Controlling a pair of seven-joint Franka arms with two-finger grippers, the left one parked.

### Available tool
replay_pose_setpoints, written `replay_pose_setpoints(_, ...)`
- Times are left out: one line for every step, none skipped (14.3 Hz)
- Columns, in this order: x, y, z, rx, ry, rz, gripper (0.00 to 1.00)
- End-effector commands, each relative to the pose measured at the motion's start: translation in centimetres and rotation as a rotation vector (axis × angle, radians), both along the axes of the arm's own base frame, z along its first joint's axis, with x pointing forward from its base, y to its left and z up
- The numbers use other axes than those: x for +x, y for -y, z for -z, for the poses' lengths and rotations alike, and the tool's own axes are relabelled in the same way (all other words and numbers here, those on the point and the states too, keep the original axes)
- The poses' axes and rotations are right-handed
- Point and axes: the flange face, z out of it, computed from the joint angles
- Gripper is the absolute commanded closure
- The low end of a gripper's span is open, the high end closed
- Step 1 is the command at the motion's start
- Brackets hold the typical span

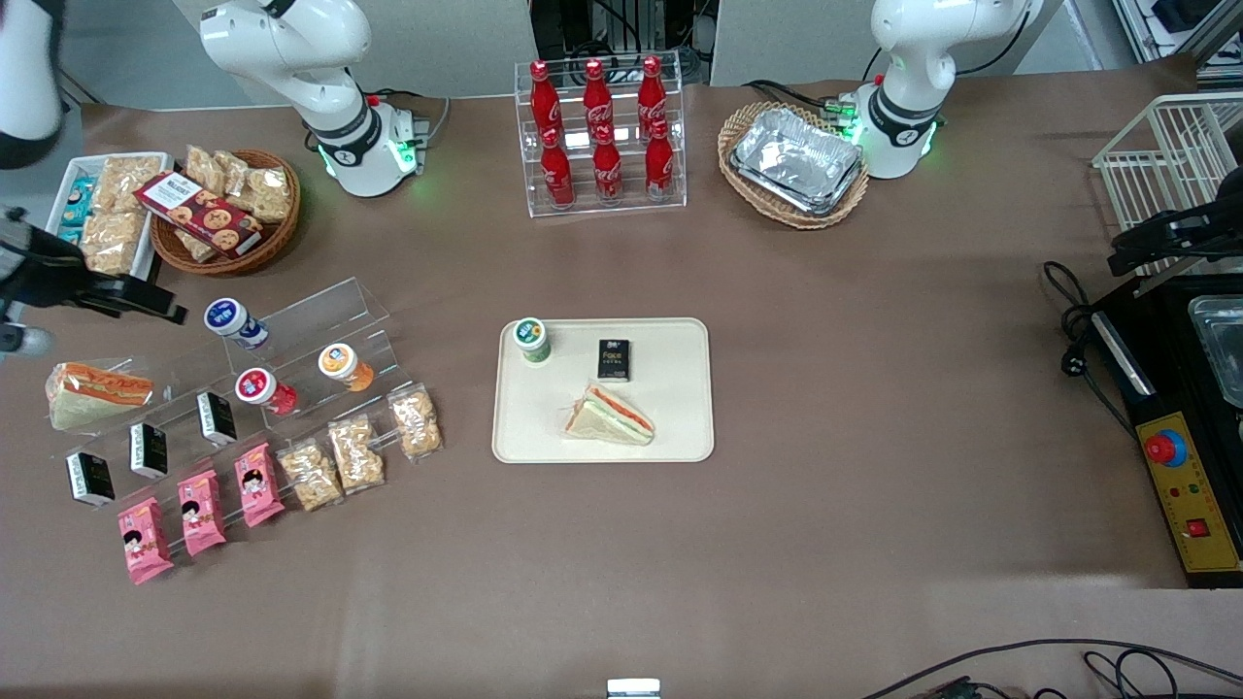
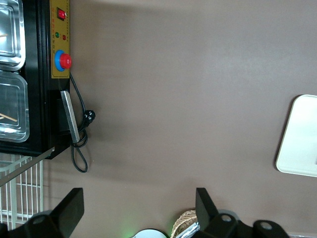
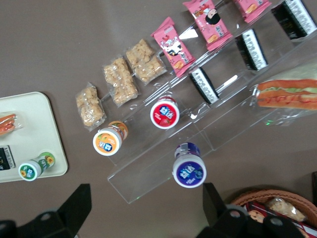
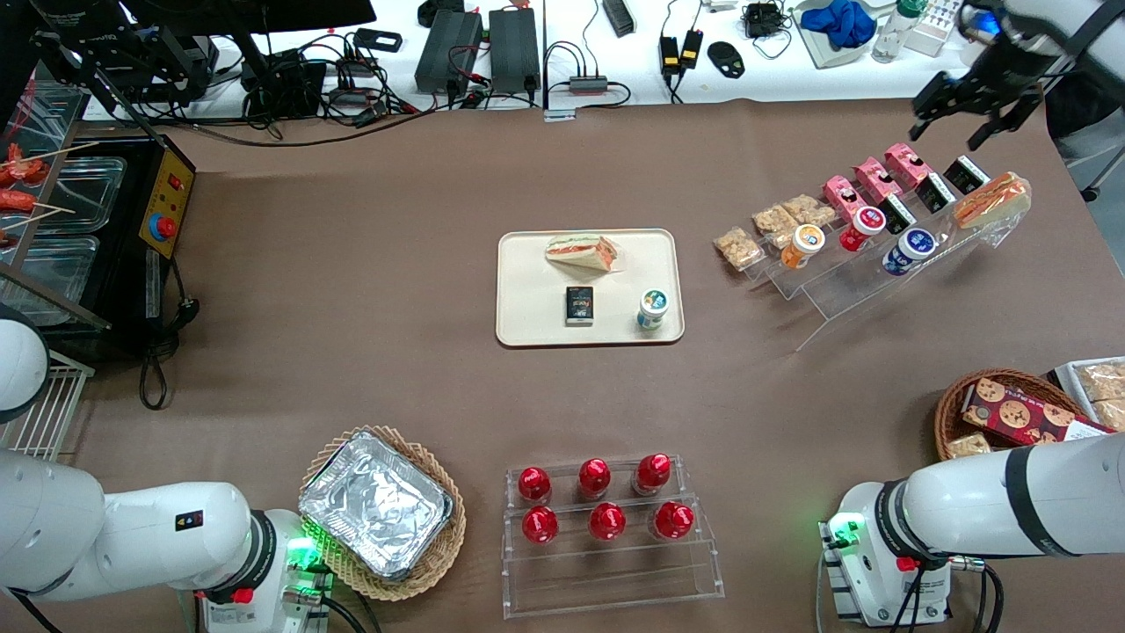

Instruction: Place green gum on tray

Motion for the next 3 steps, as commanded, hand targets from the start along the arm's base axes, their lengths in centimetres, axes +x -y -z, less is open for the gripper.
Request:
replay_pose_setpoints(1.82,0.74,0.09,0.002,-0.025,-0.063,0.00)
replay_pose_setpoints(1.82,0.85,0.08,0.000,-0.024,-0.064,0.00)
replay_pose_setpoints(1.82,0.72,0.17,-0.012,-0.028,-0.067,0.00)
